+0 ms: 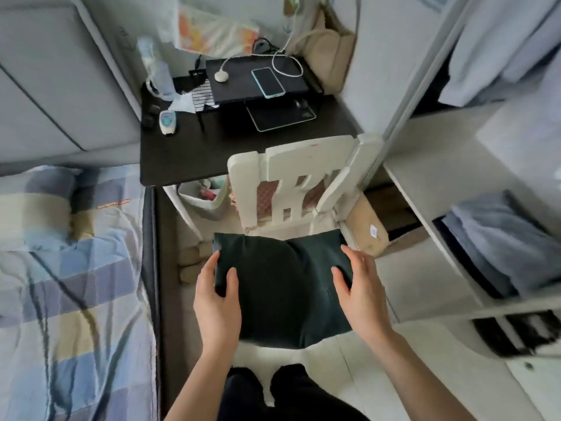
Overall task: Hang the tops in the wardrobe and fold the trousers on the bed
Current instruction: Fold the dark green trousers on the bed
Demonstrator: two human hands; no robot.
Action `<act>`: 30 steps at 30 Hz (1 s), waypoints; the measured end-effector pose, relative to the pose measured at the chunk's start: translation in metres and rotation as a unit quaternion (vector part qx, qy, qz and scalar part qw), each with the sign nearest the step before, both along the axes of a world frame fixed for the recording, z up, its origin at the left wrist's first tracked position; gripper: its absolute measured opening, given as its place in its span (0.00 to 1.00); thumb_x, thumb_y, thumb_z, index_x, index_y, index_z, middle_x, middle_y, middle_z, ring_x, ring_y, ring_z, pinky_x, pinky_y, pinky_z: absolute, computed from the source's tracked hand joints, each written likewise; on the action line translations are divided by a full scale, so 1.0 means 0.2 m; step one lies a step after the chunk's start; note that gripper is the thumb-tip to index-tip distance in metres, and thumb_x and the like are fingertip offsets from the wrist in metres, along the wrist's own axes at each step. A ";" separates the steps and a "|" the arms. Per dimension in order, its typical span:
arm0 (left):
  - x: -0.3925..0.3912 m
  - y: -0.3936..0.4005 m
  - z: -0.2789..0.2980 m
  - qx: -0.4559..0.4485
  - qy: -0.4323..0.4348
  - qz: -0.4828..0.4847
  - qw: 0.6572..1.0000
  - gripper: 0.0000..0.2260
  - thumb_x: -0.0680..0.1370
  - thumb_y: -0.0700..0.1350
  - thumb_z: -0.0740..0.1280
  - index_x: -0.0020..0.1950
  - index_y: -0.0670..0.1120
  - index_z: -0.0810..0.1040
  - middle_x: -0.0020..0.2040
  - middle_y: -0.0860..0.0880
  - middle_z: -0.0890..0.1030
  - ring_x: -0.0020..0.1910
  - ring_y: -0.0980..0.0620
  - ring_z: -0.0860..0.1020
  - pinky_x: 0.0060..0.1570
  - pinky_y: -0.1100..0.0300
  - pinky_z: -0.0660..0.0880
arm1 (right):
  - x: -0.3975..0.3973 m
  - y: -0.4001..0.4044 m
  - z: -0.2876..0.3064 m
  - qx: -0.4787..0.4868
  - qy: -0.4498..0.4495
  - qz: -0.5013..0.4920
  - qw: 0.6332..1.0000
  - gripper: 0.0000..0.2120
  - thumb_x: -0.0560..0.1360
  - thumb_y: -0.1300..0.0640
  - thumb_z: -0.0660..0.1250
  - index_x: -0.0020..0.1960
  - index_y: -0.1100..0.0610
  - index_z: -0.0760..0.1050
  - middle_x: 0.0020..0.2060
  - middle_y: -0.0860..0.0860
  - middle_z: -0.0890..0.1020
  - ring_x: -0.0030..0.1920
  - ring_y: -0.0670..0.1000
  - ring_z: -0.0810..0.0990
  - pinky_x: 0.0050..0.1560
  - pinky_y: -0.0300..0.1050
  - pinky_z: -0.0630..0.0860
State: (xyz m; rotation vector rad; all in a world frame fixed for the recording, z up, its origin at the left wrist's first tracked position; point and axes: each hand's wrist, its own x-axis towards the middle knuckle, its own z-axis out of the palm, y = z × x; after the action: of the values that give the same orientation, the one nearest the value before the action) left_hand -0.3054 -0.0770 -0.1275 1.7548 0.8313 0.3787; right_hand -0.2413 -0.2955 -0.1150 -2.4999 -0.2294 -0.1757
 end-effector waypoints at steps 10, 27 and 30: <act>0.46 -0.55 0.00 0.005 0.024 -0.205 0.978 0.22 0.78 0.49 0.69 0.70 0.59 0.70 0.65 0.56 0.76 0.63 0.54 0.74 0.65 0.51 0.72 | 0.00 -0.63 -0.04 0.044 0.056 -0.223 0.972 0.21 0.78 0.52 0.65 0.69 0.56 0.69 0.60 0.52 0.73 0.51 0.42 0.72 0.49 0.33 0.70; 1.67 -1.24 -0.11 0.009 0.046 -0.497 0.866 0.19 0.81 0.44 0.64 0.71 0.54 0.71 0.67 0.56 0.74 0.65 0.53 0.72 0.66 0.56 0.68 | 0.56 -1.09 -0.10 0.089 0.034 -0.540 0.836 0.16 0.77 0.58 0.67 0.64 0.56 0.73 0.60 0.57 0.73 0.56 0.55 0.75 0.55 0.42 0.69; 1.87 -1.46 -0.11 -0.027 0.028 -0.548 0.835 0.20 0.81 0.42 0.64 0.72 0.52 0.70 0.67 0.54 0.74 0.64 0.54 0.73 0.65 0.57 0.70 | 0.67 -1.24 -0.10 0.087 0.000 -0.578 0.811 0.16 0.77 0.58 0.66 0.64 0.56 0.73 0.59 0.57 0.73 0.54 0.57 0.76 0.52 0.43 0.69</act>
State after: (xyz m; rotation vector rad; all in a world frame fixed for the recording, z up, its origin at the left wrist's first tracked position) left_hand 0.0684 -0.3699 -0.1494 1.8916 -0.2206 -0.4672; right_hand -0.1072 -0.5441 -0.1357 -2.1049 1.2842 -0.6363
